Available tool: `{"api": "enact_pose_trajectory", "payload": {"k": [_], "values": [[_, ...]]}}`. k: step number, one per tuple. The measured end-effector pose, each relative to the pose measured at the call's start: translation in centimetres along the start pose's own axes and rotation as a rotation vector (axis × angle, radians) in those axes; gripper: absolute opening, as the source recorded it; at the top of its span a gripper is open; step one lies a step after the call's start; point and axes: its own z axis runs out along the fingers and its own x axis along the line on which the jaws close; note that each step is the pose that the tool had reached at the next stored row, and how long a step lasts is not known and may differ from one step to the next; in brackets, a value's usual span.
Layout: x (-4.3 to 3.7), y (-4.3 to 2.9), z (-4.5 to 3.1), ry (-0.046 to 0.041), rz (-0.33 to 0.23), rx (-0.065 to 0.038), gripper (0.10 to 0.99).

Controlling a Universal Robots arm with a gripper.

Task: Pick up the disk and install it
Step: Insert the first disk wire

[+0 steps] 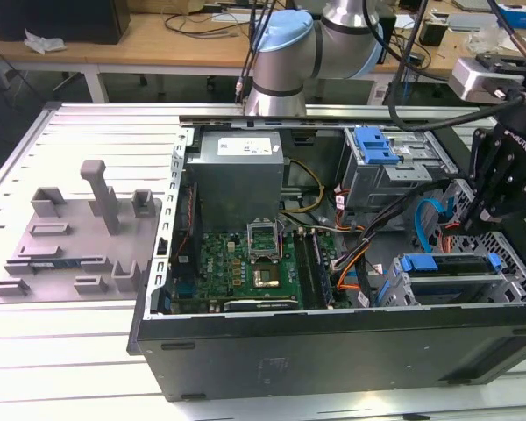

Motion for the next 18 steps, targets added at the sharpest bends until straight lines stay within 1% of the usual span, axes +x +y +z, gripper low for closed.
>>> {"api": "enact_pose_trajectory", "payload": {"k": [2,4,5,6,7,8,9,12,13,14,18], "values": [[0.08,-0.01,0.0,-0.0064,-0.008,0.0,0.169],[0.21,-0.02,-0.06,-0.0162,-0.02,0.0,0.169],[0.41,-0.04,-0.09,-0.025,-0.021,-0.001,0.169],[0.72,-0.08,-0.12,-0.0373,-0.022,-0.003,0.169],[1.23,-0.15,-0.13,-0.0561,-0.022,-0.005,0.169],[1.55,-0.19,-0.13,-0.066,-0.022,-0.006,0.169],[1.99,-0.25,-0.13,-0.0796,-0.023,-0.008,0.169],[2.56,-0.31,-0.09,-0.0957,-0.024,-0.01,0.169],[2.71,-0.33,-0.07,-0.0992,-0.024,-0.01,0.169],[2.95,-0.34,-0.06,-0.1017,-0.025,-0.01,0.169],[3.25,-0.3,-0.05,-0.1015,-0.031,-0.01,0.169]]}}
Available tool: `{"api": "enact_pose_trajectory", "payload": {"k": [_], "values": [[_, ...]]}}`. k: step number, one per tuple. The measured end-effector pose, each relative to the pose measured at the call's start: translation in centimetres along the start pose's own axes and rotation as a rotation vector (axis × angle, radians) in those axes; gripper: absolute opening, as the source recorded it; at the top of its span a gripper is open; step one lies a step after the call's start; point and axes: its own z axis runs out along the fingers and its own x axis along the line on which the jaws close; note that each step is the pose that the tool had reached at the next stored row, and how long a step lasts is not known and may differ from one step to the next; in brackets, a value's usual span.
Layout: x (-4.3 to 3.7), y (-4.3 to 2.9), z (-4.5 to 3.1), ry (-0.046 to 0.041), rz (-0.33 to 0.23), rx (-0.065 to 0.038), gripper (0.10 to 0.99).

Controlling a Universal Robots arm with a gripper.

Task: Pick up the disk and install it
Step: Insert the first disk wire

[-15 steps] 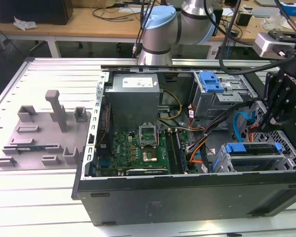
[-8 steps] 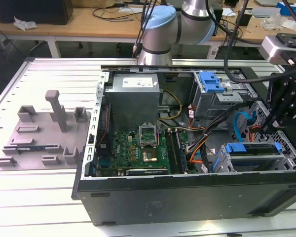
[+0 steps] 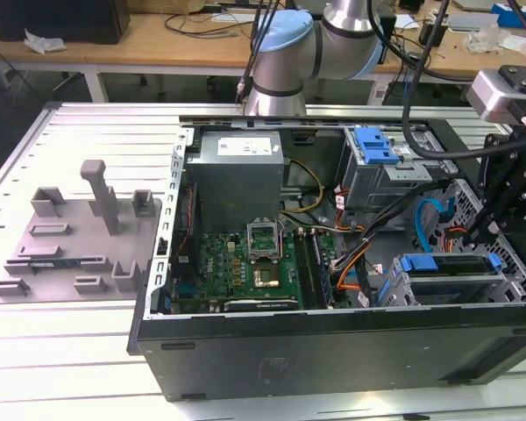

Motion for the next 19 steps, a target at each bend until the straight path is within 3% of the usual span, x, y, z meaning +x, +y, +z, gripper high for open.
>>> {"api": "enact_pose_trajectory", "payload": {"k": [13,15,19], "values": [[0.57,0.03,-0.56,0.0007,-0.037,0.0,0.169],[0.7,-0.03,-0.44,0.0014,-0.035,-0.009,0.169],[0.69,-0.11,-0.38,0.0014,-0.035,-0.009,0.169]]}}
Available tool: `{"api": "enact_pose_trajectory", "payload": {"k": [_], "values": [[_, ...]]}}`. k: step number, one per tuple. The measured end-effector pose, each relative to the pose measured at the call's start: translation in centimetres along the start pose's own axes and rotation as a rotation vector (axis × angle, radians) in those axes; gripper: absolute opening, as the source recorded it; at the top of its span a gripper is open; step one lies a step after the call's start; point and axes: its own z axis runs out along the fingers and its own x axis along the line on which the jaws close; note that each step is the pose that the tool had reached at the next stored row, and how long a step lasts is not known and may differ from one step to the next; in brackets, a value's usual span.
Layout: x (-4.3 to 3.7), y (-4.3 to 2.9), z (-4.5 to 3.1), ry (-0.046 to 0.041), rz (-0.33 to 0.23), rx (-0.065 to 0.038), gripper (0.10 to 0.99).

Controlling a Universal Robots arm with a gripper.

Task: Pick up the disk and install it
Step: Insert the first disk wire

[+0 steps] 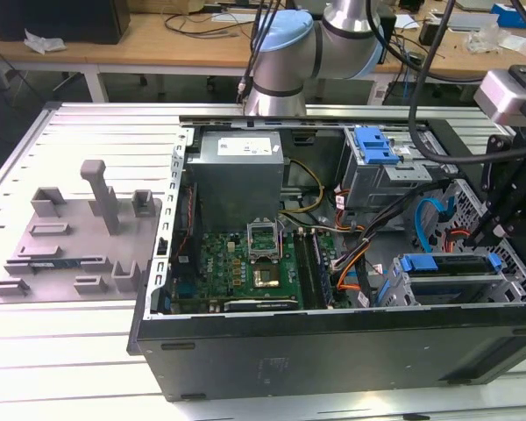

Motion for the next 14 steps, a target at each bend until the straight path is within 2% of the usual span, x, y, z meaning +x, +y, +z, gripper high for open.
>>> {"api": "enact_pose_trajectory", "payload": {"k": [14], "values": [[0.1,-0.03,0.34,0.0001,-0.001,0.0,0.169]]}}
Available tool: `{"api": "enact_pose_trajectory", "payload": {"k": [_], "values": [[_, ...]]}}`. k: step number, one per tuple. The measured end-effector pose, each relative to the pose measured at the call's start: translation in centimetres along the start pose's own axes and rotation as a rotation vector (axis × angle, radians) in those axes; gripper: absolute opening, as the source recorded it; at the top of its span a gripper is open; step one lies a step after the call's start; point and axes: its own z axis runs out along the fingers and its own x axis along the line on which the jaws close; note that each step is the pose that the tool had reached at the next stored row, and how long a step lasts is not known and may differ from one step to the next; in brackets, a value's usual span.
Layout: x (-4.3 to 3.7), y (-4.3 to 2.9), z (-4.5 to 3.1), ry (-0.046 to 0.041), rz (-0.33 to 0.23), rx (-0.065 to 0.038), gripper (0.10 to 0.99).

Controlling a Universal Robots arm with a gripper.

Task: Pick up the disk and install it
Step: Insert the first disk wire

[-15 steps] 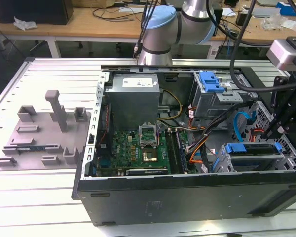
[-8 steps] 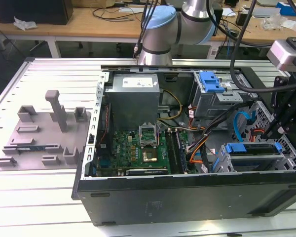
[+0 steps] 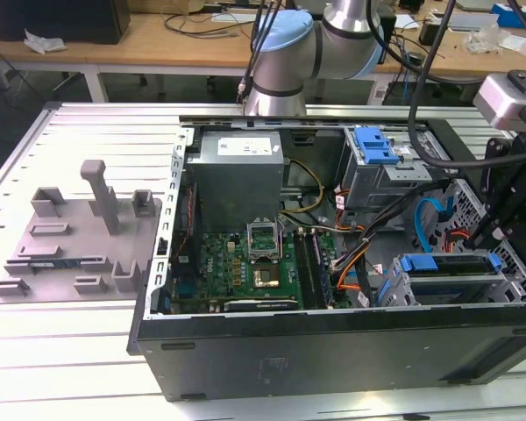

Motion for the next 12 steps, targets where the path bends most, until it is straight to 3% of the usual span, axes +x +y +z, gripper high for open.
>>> {"api": "enact_pose_trajectory", "payload": {"k": [12], "values": [[0.05,0.05,0.22,0.0005,-0.015,0.0,0.169]]}}
